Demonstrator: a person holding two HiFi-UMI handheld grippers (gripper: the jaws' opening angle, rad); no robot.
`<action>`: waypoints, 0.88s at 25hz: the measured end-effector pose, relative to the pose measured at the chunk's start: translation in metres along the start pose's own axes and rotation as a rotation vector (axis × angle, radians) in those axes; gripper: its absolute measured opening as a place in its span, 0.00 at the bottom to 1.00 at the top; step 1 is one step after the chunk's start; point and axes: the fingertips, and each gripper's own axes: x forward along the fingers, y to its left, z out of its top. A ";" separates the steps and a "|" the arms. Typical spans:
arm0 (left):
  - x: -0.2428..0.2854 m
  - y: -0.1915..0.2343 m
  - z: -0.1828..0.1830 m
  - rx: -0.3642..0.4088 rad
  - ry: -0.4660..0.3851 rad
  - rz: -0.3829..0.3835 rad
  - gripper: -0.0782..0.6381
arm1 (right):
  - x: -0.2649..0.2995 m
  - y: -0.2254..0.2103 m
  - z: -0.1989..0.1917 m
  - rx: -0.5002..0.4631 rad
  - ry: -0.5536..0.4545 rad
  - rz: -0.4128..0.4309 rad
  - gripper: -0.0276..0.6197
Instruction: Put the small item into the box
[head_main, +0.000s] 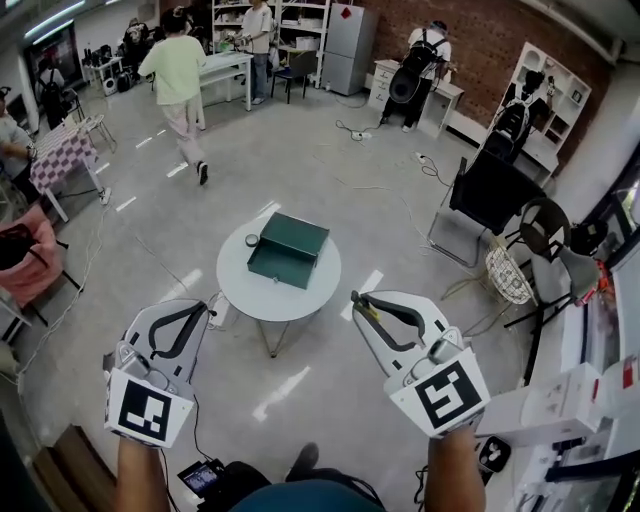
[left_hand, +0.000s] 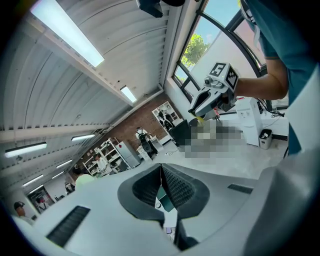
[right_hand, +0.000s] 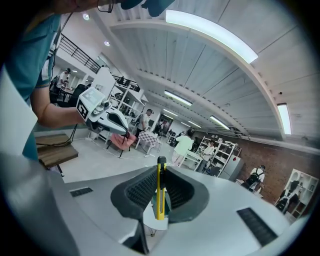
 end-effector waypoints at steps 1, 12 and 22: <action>0.010 -0.004 0.005 0.001 -0.001 -0.007 0.14 | -0.005 -0.008 -0.008 0.005 0.004 -0.006 0.15; 0.119 -0.001 0.033 0.025 -0.104 -0.137 0.14 | -0.013 -0.076 -0.061 0.071 0.107 -0.129 0.15; 0.197 0.039 0.024 0.030 -0.218 -0.251 0.14 | 0.016 -0.114 -0.069 0.103 0.199 -0.262 0.15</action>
